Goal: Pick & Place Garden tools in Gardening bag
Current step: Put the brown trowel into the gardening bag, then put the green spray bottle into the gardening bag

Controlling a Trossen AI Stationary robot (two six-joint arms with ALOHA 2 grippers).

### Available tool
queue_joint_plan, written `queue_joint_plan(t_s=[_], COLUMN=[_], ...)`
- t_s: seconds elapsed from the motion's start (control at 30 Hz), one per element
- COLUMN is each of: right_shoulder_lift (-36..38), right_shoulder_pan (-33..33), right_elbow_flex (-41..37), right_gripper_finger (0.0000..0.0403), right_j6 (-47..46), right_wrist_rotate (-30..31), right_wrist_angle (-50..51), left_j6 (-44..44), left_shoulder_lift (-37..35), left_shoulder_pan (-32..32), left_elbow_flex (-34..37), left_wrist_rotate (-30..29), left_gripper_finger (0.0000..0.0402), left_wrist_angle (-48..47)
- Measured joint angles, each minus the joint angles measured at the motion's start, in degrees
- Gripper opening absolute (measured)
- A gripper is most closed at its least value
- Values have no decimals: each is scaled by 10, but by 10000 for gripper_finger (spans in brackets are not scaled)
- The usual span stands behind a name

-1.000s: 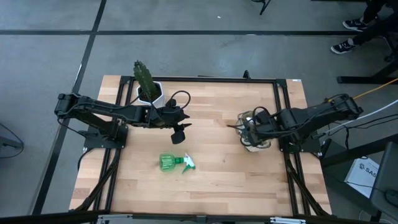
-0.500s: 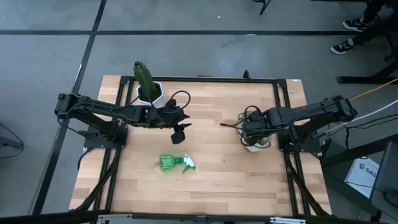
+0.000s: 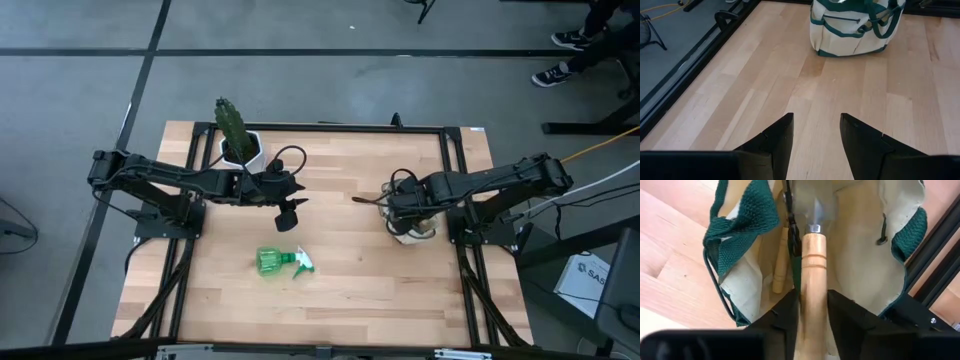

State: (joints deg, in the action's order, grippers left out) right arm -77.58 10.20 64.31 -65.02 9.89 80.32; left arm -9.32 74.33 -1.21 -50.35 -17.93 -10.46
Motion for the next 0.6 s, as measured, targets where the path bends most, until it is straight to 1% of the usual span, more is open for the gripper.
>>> queue_joint_plan(t_s=[0.37,0.47,0.6], right_shoulder_lift=[0,0,0], right_shoulder_pan=[0,0,0], right_elbow_flex=[0,0,0], right_gripper_finger=[191,200,201], right_j6=[-2,-2,10], right_wrist_rotate=[8,-2,-24], right_wrist_angle=[2,-4,-6], left_j6=[0,0,0], left_shoulder_lift=[0,0,0], left_shoulder_pan=[0,0,0], left_elbow_flex=[0,0,0], left_wrist_rotate=[0,0,0], left_gripper_finger=[157,157,157], left_wrist_angle=[0,0,0])
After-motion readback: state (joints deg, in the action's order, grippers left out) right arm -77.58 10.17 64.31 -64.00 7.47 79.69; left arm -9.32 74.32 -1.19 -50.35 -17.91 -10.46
